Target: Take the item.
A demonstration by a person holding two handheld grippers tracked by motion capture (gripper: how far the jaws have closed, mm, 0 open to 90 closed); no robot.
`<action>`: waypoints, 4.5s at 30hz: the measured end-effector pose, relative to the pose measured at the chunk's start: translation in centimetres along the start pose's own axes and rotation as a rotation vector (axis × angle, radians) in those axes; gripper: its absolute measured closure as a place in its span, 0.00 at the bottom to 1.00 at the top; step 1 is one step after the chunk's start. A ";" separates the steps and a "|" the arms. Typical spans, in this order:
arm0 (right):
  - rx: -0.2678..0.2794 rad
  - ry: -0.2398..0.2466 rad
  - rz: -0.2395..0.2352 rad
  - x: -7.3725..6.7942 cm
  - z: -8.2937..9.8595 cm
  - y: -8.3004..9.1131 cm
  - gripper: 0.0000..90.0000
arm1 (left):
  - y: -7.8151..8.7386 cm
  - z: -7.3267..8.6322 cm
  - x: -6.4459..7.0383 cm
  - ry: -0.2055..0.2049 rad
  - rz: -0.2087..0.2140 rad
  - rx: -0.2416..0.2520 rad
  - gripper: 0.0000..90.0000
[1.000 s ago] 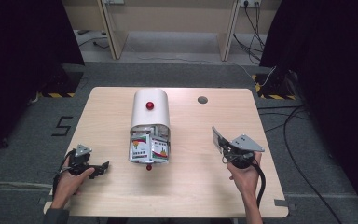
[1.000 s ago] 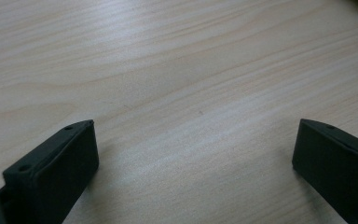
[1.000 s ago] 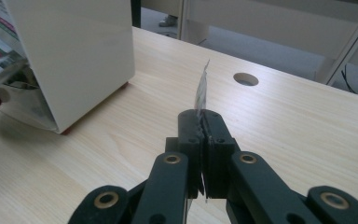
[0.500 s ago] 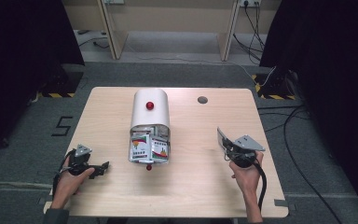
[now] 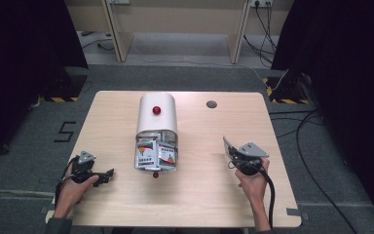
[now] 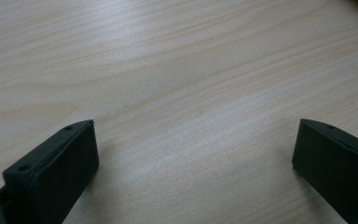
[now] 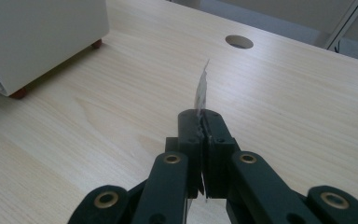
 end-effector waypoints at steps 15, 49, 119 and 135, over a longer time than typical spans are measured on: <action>-0.061 0.120 -0.010 -2.0 0.6 -1.8 0.98 | 0.0 0.0 0.0 0.000 0.000 0.000 0.00; -0.100 0.105 -0.075 -3.0 1.6 -4.1 0.76 | 0.0 0.0 0.0 0.000 -0.001 0.000 0.00; -0.104 -0.127 -0.181 -3.8 1.7 -0.1 0.37 | 0.0 0.0 0.0 -0.004 0.002 0.000 0.00; -0.104 -0.099 -0.189 -4.0 2.4 1.5 0.34 | 0.1 0.1 0.0 -0.003 0.002 0.000 0.00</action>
Point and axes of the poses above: each handheld gripper's, and its own axes: y roughly backward along the jaws, z roughly out of its underside, x roughly to its right, the point moved 6 cm from there along -y, roughly forward along the jaws, and after that the axes turned 4 degrees about -z, right-handed, at the moved point
